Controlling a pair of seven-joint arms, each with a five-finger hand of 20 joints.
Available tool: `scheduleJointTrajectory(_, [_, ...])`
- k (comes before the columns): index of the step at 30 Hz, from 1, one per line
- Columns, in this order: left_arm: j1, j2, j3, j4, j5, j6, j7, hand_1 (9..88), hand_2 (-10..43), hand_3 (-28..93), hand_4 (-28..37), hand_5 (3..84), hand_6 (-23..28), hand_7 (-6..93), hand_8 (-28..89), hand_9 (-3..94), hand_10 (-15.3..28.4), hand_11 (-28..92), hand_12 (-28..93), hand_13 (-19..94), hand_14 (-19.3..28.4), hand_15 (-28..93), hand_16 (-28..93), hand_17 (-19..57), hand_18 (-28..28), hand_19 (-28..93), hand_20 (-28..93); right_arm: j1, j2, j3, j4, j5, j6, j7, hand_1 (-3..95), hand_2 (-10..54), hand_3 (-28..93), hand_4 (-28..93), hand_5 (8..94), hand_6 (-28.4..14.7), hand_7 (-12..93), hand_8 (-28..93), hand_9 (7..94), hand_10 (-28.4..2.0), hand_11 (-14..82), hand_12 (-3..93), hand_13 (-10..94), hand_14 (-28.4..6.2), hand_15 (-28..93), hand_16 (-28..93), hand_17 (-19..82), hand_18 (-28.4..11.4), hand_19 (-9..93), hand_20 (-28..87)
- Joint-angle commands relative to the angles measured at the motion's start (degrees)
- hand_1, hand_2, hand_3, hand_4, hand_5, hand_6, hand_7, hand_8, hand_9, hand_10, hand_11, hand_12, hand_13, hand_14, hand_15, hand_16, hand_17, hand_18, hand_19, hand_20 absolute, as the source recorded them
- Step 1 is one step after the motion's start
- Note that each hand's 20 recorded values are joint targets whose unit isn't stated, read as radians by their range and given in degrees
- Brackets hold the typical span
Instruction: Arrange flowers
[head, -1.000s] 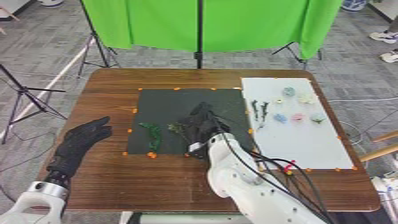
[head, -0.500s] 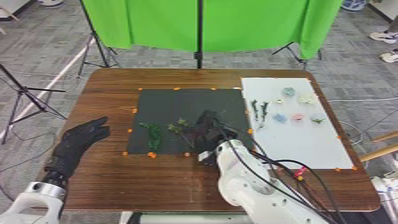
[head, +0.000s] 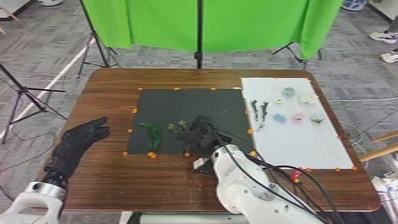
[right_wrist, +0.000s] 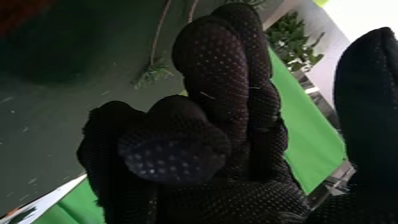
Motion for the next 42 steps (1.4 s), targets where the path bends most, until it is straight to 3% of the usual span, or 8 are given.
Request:
scheduleJointTrajectory(1, [0.74, -0.42, -0.27, -0.05, 0.10, -0.80, -0.94, 26.2, 2.4, 65, -21.3, 43.5, 6.0, 7.7, -5, 42.3, 14.5, 15, 11, 36, 18.6, 13, 1, 9.7, 12.8, 8, 19, -0.69, 0.33, 4.20, -1.31, -3.00, 1.96, 0.06, 29.8, -9.5, 61, -9, 82.7, -4.2, 34, -8, 92.1, -13.3, 37.6, 28.4, 94, -3.0, 63, 26, 71, -13.1, 93, 53])
scheduleJointTrajectory(7, [0.69, -0.36, -0.27, -0.13, 0.18, -0.83, -1.10, 26.1, 2.5, 65, -21.3, 43.5, 6.1, 7.6, -5, 42.3, 14.6, 15, 11, 36, 18.7, 13, 1, 9.7, 12.8, 8, 19, 2.51, 3.94, 7.90, -1.45, -7.95, 4.22, 2.49, 30.4, -9.5, 62, -9, 80.7, -4.1, 35, -8, 89.9, -13.1, 38.8, 28.9, 94, -3.0, 61, 27, 69, -13.6, 93, 55])
scheduleJointTrajectory(19, [1.15, -0.35, -0.95, -0.66, 0.32, -0.42, -0.74, 26.2, 2.5, 65, -21.3, 43.5, 6.1, 7.6, -5, 42.3, 14.5, 15, 11, 35, 18.6, 13, 1, 9.7, 12.8, 8, 19, 10.88, 10.29, 9.37, 4.43, -12.72, -8.57, 9.97, 31.2, -9.5, 60, -9, 77.9, -5.0, 30, -8, 86.5, -13.9, 38.0, 29.1, 94, -2.9, 56, 36, 66, -14.0, 93, 57])
scheduleJointTrajectory(27, [0.99, -0.42, -0.88, -0.57, 0.37, -0.09, -0.55, 26.3, 2.4, 65, -21.3, 43.5, 6.1, 7.5, -5, 42.2, 14.5, 15, 11, 36, 18.6, 13, 1, 9.7, 12.8, 8, 19, 13.68, 11.14, 8.97, 8.94, -10.17, -10.83, 11.65, 30.9, -9.5, 60, -9, 78.4, -5.2, 27, -7, 86.8, -13.9, 38.5, 29.5, 94, -2.7, 57, 35, 66, -14.0, 93, 57])
scheduleJointTrajectory(42, [1.55, -0.63, -1.34, -0.92, 0.37, -0.13, -0.59, 26.3, 2.4, 65, -21.4, 43.5, 6.1, 7.4, -5, 42.1, 14.5, 15, 11, 35, 18.7, 13, 1, 9.7, 12.7, 8, 19, 12.48, 11.05, 9.13, 11.53, -9.46, -15.46, 13.81, 31.4, -9.5, 59, -9, 79.5, -5.1, 26, -7, 87.5, -13.9, 38.7, 29.7, 94, -2.7, 58, 35, 67, -13.8, 93, 57])
